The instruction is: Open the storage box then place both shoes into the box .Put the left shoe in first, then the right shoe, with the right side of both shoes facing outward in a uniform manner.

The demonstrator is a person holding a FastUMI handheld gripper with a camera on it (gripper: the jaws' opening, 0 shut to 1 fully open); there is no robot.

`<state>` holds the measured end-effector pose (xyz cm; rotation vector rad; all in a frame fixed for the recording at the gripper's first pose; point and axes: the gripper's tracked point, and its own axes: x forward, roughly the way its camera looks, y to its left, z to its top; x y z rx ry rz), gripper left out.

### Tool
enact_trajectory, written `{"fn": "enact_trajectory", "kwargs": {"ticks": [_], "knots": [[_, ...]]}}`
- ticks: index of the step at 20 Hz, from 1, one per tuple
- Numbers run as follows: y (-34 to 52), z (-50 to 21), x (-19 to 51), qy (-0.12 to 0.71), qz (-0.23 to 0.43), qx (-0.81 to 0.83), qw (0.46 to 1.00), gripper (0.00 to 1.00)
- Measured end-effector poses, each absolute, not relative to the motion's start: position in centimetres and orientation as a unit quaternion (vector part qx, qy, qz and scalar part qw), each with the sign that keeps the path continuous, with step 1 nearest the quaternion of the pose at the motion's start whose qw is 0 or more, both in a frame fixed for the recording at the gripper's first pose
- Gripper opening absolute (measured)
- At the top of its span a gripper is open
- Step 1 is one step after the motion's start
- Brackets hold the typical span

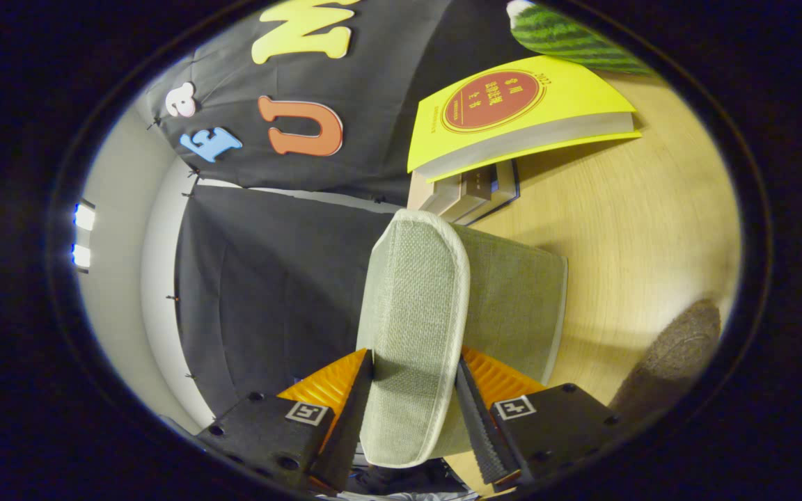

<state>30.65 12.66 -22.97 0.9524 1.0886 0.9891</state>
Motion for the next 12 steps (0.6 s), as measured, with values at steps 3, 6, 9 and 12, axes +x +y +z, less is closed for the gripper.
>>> {"fn": "enact_trajectory", "kwargs": {"ticks": [3, 6, 9, 12], "knots": [[11.8, -22.6, 30.2, 0.475, 0.431, 0.412, 0.648, 0.63], [11.2, -22.2, 30.2, 0.470, 0.417, 0.417, 0.657, 0.51], [10.5, -21.1, 30.4, 0.451, 0.402, 0.411, 0.682, 0.26], [10.5, -20.0, 29.9, 0.453, 0.385, 0.390, 0.703, 0.12]]}}
